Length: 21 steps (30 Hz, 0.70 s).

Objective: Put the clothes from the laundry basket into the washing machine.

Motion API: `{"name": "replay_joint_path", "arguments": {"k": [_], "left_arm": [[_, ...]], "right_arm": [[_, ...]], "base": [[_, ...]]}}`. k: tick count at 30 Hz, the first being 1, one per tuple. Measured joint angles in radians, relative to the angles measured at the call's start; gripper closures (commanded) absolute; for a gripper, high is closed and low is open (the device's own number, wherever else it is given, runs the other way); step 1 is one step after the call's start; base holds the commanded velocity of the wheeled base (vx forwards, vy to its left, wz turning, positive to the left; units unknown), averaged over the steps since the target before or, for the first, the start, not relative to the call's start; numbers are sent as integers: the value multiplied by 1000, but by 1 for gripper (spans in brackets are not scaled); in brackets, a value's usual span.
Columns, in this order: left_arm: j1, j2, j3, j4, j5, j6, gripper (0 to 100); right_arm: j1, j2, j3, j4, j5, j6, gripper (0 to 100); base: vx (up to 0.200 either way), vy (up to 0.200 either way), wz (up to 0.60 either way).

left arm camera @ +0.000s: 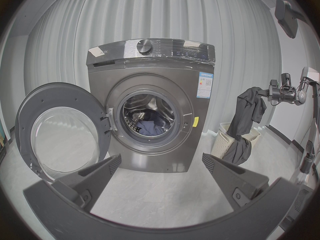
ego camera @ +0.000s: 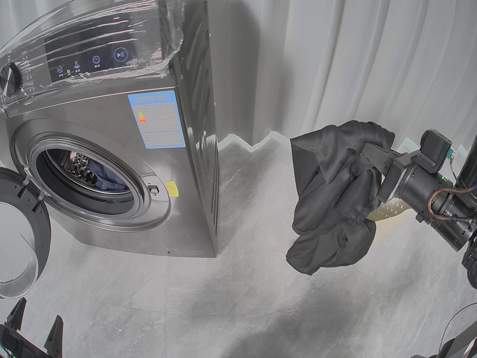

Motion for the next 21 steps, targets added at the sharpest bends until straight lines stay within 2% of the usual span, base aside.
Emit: {"name": "replay_joint_path", "arguments": {"k": [3, 13, 18, 21], "left_arm": [[-1, 0, 0, 0, 0, 0, 0], [0, 0, 0, 0, 0, 0, 0], [-1, 0, 0, 0, 0, 0, 0], [0, 0, 0, 0, 0, 0, 0]], "right_arm": [[1, 0, 4, 0, 0, 0, 100], [-27, 4, 4, 10, -4, 0, 100], [-52, 7, -3, 15, -46, 1, 100], [-56, 9, -9, 18, -59, 10, 100]], "base": [[0, 0, 0], [-200, 0, 0], [-200, 0, 0], [0, 0, 0]]}}
